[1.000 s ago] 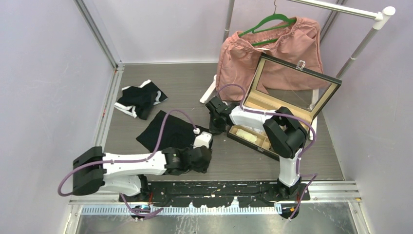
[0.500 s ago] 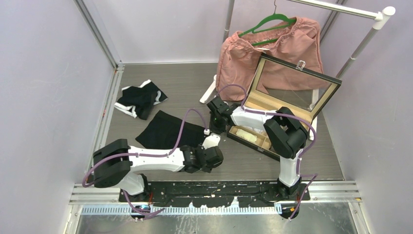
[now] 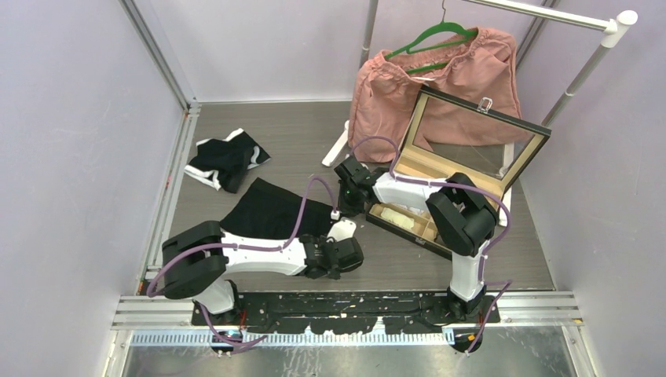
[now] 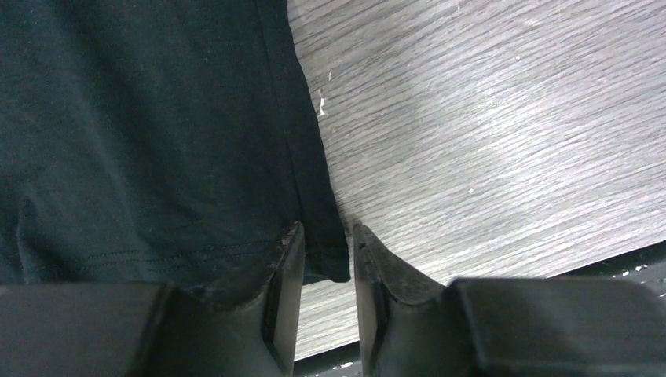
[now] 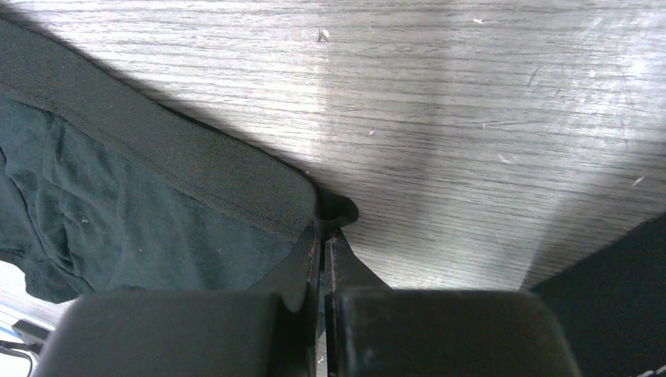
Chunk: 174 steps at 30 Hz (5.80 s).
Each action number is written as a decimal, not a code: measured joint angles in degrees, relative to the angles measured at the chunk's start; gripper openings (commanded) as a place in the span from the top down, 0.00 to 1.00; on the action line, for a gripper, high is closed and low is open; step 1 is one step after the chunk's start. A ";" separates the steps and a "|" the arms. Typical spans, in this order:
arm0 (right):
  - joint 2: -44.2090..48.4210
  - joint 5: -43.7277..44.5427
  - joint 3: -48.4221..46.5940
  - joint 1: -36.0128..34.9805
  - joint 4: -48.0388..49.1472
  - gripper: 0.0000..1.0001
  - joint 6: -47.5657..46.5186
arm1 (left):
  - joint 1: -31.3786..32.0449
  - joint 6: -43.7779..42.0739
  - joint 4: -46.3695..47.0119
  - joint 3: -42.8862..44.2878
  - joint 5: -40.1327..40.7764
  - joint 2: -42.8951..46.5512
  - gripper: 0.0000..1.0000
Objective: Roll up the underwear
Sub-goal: Fold the underwear at the center of the board.
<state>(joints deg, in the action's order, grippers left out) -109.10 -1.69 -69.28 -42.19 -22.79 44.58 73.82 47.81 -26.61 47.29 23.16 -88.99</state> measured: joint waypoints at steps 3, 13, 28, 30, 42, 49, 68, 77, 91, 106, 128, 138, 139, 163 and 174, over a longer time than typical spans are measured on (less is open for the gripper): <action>0.24 0.17 0.31 -0.02 0.31 0.99 0.00 | 0.00 0.22 -1.01 1.60 -0.02 -1.42 0.88; 2.29 1.86 1.95 0.48 -0.87 0.99 -1.20 | 0.00 -0.33 -2.45 3.69 -0.24 -2.95 0.99; 17.38 1.90 2.80 4.26 -15.76 0.99 -6.97 | 0.11 -6.14 -8.22 19.10 -10.64 -1.25 0.99; 18.84 1.86 2.80 4.55 -18.12 0.99 -7.63 | 0.20 -6.29 -8.41 19.74 -12.11 -1.25 0.99; 29.99 4.59 -0.66 5.62 -31.47 0.99 -10.19 | 0.98 -6.75 -8.90 22.91 -16.92 -0.98 0.99; 25.75 1.51 -6.67 5.66 -31.01 0.99 -10.19 | -5.81 -8.07 -9.05 20.85 -17.18 5.25 0.99; -1.22 -2.23 -27.04 5.66 -26.08 0.99 -8.37 | -26.82 -13.31 -12.90 8.72 -14.69 15.41 0.99; -13.18 -2.08 -36.61 5.84 -25.53 0.99 -7.32 | -32.72 -13.84 -11.89 4.81 -14.29 15.89 0.99; -20.72 -2.14 -43.30 5.95 -26.51 0.91 -7.17 | -36.70 -13.75 -7.74 1.81 -14.16 14.08 0.99; -25.66 -6.08 -48.22 6.56 -24.65 0.70 -6.38 | -39.15 -12.15 -3.74 -1.81 -13.53 11.19 0.99; -9.68 -11.93 -27.17 11.89 -6.69 0.41 -8.70 | -41.46 -10.16 -4.48 -5.38 -12.61 17.73 0.51; 16.57 -0.90 -5.49 13.05 0.15 0.00 -15.67 | -44.02 -10.32 -2.23 -5.90 -13.99 17.97 0.50; 17.57 -2.36 -3.72 13.70 2.12 0.00 -15.26 | -44.44 -10.32 -1.66 -6.34 -14.49 17.97 0.50; -12.31 3.65 -37.07 -0.26 -11.37 0.31 -7.93 | -51.06 -10.58 7.15 -14.14 -23.52 19.21 0.51; -28.76 9.40 -57.40 -3.98 -27.78 0.42 -7.54 | -51.41 -10.80 7.87 -15.50 -25.05 20.59 0.52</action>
<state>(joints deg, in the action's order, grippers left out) -137.86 7.70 -126.67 -46.17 -50.57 37.04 22.41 37.01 -18.74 31.79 -1.89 -68.40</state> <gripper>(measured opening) 0.623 0.482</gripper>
